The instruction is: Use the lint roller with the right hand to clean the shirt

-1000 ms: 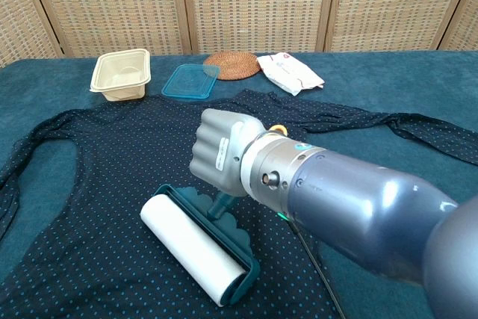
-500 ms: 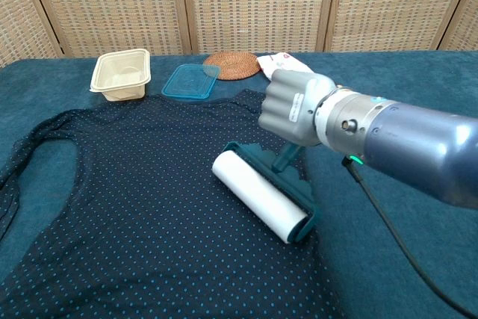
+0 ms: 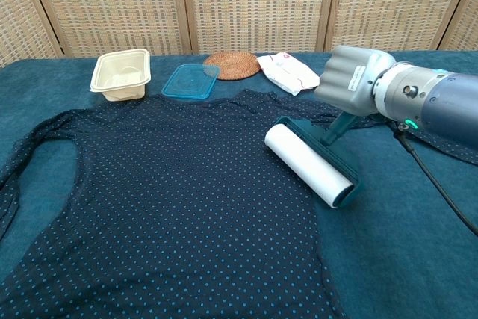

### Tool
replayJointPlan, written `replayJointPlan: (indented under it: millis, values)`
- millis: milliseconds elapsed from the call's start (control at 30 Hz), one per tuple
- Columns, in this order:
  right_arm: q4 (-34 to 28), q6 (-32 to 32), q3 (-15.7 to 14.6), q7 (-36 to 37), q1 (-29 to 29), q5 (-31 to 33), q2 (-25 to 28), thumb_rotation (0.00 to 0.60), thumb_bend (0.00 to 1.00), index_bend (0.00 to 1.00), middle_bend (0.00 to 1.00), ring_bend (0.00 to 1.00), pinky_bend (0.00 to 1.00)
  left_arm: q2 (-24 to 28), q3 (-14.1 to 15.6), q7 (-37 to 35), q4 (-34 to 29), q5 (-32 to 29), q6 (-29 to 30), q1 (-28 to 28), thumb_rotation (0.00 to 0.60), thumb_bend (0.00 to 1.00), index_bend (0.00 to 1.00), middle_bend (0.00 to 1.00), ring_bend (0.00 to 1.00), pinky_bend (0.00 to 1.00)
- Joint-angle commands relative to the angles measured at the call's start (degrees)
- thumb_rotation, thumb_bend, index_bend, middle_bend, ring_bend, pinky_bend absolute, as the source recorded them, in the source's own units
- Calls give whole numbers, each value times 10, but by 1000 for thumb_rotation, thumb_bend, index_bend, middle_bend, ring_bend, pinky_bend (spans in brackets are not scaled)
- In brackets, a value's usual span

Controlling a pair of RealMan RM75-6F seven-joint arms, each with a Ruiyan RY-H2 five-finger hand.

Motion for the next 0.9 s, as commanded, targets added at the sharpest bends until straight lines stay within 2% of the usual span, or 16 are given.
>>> replayJointPlan:
  millis: [33, 300, 367, 467, 500, 567, 633, 733, 800, 900]
  values:
    - [-8, -5, 15, 41, -17, -18, 12, 600, 0, 0, 998, 1000, 1000, 2, 1, -3, 0, 3, 3, 1, 600, 0, 0, 0, 0, 0]
    - [-35, 6, 18, 143, -62, -99, 64, 600, 0, 0, 981, 1000, 1000, 8, 2, -20, 1, 10, 9, 5, 600, 0, 0, 0, 0, 0]
    - [-47, 16, 17, 201, -87, -135, 91, 600, 0, 0, 963, 1000, 1000, 9, 3, -25, 1, 15, 13, 6, 600, 0, 0, 0, 0, 0]
    - [-49, 31, 9, 298, -125, -207, 124, 600, 0, 0, 876, 958, 1000, 9, 4, -30, 3, 21, 17, 7, 600, 0, 0, 0, 0, 0]
    - [-46, 40, 6, 339, -142, -235, 135, 600, 0, 0, 808, 904, 988, 9, 4, -32, 4, 23, 18, 7, 600, 0, 0, 0, 0, 0]
    - [-41, 56, -1, 397, -170, -272, 153, 600, 0, 0, 633, 741, 869, 7, 4, -35, 7, 26, 19, 7, 600, 0, 0, 0, 0, 0]
    - [-36, 68, -6, 445, -196, -297, 168, 600, 0, 0, 359, 427, 531, 4, 4, -35, 11, 28, 23, 8, 600, 0, 0, 0, 0, 0]
    - [-36, 92, -12, 522, -241, -332, 188, 600, 0, 0, 82, 89, 118, 1, 5, -36, 15, 36, 34, 12, 600, 0, 0, 0, 0, 0]
    - [-41, 119, -17, 571, -276, -358, 199, 600, 0, 0, 13, 9, 15, -2, 6, -38, 18, 45, 45, 16, 600, 0, 0, 0, 0, 0]
    - [-39, 153, -22, 618, -317, -391, 205, 600, 0, 0, 0, 0, 0, -6, 8, -42, 22, 55, 56, 20, 600, 0, 0, 0, 0, 0]
